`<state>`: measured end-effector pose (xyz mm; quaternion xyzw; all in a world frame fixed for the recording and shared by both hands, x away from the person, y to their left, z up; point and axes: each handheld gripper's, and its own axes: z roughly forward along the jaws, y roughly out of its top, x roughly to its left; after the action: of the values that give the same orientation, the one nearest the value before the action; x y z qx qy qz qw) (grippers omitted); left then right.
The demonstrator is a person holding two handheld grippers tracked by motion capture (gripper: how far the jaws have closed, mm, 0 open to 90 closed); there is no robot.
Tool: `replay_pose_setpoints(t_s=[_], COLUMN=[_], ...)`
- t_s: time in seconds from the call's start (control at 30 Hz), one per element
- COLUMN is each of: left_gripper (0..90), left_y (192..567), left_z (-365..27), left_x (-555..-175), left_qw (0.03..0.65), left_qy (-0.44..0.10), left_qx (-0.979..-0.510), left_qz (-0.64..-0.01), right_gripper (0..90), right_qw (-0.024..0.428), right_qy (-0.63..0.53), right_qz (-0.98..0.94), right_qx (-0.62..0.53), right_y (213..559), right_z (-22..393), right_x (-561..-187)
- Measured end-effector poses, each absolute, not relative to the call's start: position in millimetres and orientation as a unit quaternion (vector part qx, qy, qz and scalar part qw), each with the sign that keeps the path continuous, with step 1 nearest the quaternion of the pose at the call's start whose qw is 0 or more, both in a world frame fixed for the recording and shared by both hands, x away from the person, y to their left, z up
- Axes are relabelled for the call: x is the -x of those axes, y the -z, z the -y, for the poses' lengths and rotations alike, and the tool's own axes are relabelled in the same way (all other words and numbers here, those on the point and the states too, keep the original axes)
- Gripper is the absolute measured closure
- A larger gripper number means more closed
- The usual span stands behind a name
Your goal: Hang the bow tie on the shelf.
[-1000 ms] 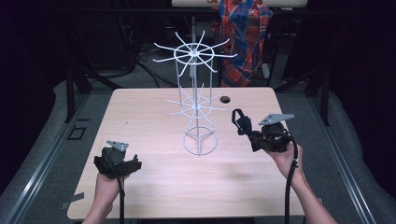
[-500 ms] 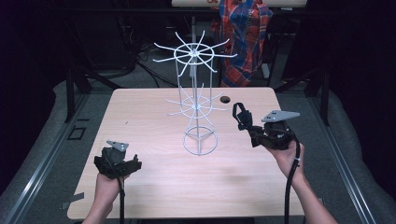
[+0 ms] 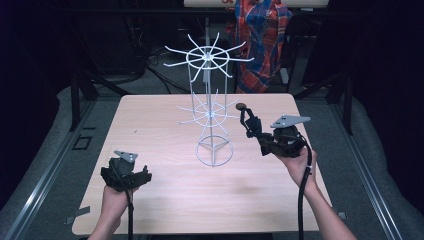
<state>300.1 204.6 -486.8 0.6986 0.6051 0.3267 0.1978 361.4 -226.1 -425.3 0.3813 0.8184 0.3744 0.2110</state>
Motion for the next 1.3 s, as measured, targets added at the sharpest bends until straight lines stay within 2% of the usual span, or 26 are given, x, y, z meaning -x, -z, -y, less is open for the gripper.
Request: replay_pose_setpoints(t_s=[1.3], left_gripper=[16.3], left_y=[487.2], left_z=[-204.4], left_x=[-300.2], left_qw=[0.198], left_qy=[-0.326], left_qx=[-0.7], left_qz=[-0.604], right_gripper=[73.6], right_qw=[0.188], right_qy=[-0.359], right_qz=[-0.833], right_qx=[-0.376], right_y=[437.8], right_z=[191.6], right_x=[-386.0])
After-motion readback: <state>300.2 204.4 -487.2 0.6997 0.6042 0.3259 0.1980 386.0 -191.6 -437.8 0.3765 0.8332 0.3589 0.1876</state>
